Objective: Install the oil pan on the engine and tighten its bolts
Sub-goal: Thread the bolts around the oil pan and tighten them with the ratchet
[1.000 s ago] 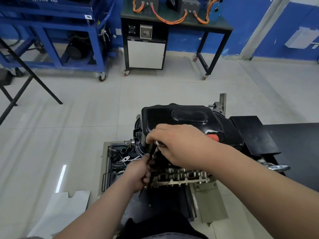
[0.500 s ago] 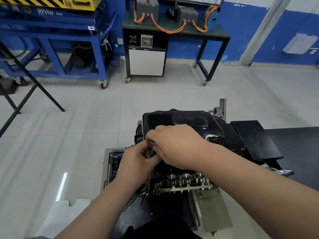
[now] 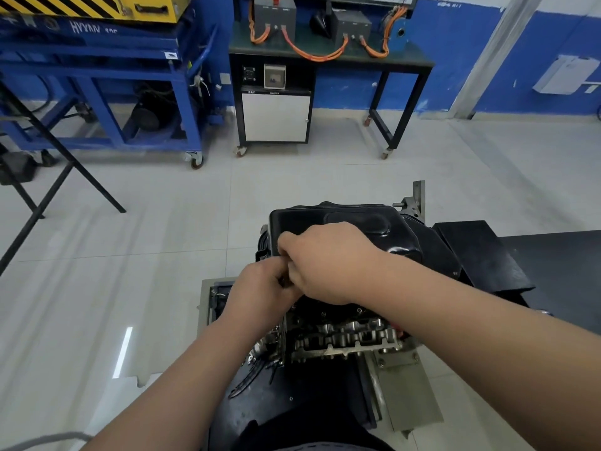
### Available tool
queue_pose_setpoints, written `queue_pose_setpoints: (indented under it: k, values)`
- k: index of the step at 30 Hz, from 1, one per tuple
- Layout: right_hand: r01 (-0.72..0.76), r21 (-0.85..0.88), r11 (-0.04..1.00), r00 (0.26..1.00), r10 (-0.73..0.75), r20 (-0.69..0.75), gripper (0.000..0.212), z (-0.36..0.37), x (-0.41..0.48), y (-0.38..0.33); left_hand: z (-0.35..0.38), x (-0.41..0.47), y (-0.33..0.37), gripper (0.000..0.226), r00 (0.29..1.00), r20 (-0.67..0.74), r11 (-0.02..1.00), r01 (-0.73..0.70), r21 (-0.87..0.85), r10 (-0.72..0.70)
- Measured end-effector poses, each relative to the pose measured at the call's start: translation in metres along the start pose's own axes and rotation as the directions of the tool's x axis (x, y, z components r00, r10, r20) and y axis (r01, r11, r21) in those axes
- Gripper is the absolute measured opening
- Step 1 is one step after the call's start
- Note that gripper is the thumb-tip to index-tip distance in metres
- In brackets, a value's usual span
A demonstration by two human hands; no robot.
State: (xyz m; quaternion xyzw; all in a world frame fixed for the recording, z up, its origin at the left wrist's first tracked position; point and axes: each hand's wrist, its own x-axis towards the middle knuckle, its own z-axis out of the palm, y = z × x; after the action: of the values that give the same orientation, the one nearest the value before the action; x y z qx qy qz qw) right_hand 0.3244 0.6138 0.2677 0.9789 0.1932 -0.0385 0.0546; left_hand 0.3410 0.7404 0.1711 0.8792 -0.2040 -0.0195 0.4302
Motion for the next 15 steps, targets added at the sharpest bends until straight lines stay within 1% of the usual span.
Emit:
queue_pose_setpoints:
  k: [2, 5, 6, 7, 9, 10, 11, 13, 14, 15]
  values:
    - [-0.019, 0.004, 1.000, 1.000, 0.019, 0.007, 0.027, -0.002, 0.000, 0.002, 0.002, 0.001, 0.004, 0.030, 1.000, -0.020, 0.999, -0.011, -0.051, 0.010]
    - [-0.060, 0.086, 0.994, 0.997, 0.055, 0.059, 0.036, -0.014, -0.002, 0.015, 0.000, 0.002, 0.005, 0.027, 0.994, 0.014, 0.990, -0.107, -0.087, 0.109]
    - [-0.056, 0.079, 0.995, 0.996, 0.050, 0.078, 0.036, -0.019, -0.003, 0.018, 0.000, 0.002, 0.004, 0.027, 0.988, 0.033, 0.985, -0.148, -0.086, 0.151]
    - [-0.024, 0.036, 0.999, 0.996, 0.021, 0.086, 0.035, -0.022, -0.004, 0.020, -0.001, 0.003, 0.003, 0.027, 0.981, 0.055, 0.980, -0.182, -0.085, 0.187]
    - [0.087, -0.046, 0.995, 0.995, -0.084, 0.058, 0.027, -0.024, -0.005, 0.018, -0.001, 0.003, 0.001, 0.031, 0.972, 0.081, 0.973, -0.215, -0.082, 0.221]
    - [0.144, -0.058, 0.988, 0.989, -0.143, 0.034, 0.022, -0.022, -0.006, 0.018, -0.001, 0.003, 0.000, 0.032, 0.972, 0.083, 0.973, -0.214, -0.088, 0.221]
    - [0.177, -0.049, 0.983, 0.984, -0.176, 0.010, 0.022, -0.021, -0.006, 0.019, -0.002, 0.003, -0.001, 0.031, 0.973, 0.087, 0.974, -0.206, -0.098, 0.215]
    - [0.147, -0.006, 0.989, 0.989, -0.147, -0.035, 0.027, -0.020, -0.008, 0.022, -0.006, 0.003, -0.004, 0.032, 0.974, 0.101, 0.977, -0.190, -0.100, 0.200]
    - [0.111, -0.017, 0.994, 0.991, -0.112, -0.070, 0.029, -0.019, -0.010, 0.021, -0.008, 0.003, -0.004, 0.034, 0.975, 0.105, 0.979, -0.189, -0.078, 0.197]
    - [0.065, -0.065, 0.996, 0.992, -0.072, -0.103, 0.032, -0.016, -0.010, 0.019, -0.009, 0.003, -0.002, 0.034, 0.977, 0.102, 0.982, -0.184, -0.042, 0.187]
